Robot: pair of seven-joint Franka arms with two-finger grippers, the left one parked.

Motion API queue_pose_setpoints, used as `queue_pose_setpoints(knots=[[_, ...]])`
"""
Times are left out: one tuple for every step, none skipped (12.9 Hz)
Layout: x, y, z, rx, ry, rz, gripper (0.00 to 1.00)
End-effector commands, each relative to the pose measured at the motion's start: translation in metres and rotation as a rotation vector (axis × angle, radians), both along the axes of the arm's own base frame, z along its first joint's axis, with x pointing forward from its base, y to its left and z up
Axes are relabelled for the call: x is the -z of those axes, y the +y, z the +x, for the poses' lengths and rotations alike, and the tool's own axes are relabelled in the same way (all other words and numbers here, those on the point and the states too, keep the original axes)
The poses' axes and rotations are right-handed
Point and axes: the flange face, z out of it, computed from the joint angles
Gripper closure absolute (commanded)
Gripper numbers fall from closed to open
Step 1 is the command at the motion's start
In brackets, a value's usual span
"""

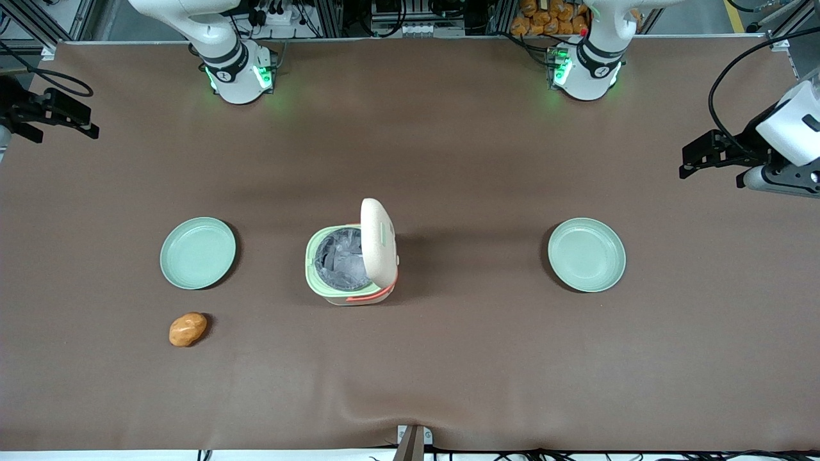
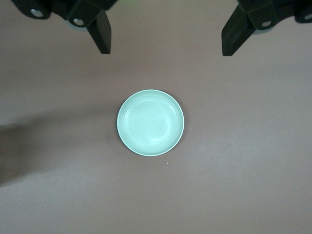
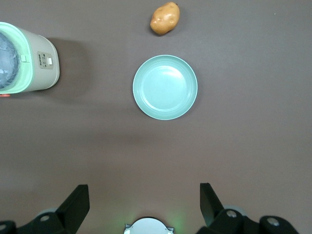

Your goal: Press rice cooker button with right arm

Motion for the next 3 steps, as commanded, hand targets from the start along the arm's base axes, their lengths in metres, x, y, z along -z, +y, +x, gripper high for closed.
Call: queue_pose_setpoints(knots=[[-0.0072, -0.0009, -0.0022, -0.017, -0.02, -0.022, 0.0], [-0.0079, 0.0007, -0.0021, -0.017, -0.022, -0.023, 0.0], [-0.0079, 0.0007, -0.0021, -0.016, -0.022, -0.023, 0.0]])
